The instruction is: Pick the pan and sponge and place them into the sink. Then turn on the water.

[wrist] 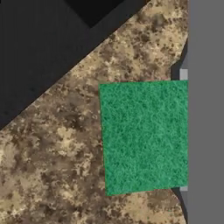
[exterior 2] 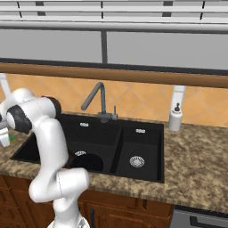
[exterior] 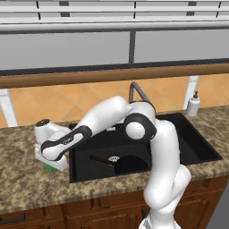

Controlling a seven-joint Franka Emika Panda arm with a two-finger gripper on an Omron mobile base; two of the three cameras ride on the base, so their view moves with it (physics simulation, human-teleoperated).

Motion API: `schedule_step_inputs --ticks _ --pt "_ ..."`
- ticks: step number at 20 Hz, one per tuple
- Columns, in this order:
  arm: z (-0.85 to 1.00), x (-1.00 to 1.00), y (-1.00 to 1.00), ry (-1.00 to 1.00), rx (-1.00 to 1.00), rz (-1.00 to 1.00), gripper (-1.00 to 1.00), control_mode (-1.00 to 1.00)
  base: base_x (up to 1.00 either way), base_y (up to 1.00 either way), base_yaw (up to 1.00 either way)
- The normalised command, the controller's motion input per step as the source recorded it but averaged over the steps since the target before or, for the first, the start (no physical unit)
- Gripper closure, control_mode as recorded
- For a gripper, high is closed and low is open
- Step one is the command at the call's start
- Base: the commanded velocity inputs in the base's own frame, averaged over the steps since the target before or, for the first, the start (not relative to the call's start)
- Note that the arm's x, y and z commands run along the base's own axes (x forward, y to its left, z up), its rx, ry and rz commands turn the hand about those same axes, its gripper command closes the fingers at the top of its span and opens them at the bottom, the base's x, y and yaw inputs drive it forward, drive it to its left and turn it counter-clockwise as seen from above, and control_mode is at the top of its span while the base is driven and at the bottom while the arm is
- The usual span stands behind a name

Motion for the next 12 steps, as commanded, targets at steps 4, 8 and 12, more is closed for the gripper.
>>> schedule_step_inputs --ticks 4,8,12 --pt "0.21 0.00 -1.00 0.01 -0.13 -0.11 1.00 -1.00 0.00 0.00 0.00" --pt "0.04 0.00 -1.00 0.02 -0.13 -0.15 1.00 -1.00 0.00 0.00 0.00" --pt "0.00 0.00 -1.00 0.15 -0.08 -0.20 1.00 -1.00 0.00 0.00 0.00"
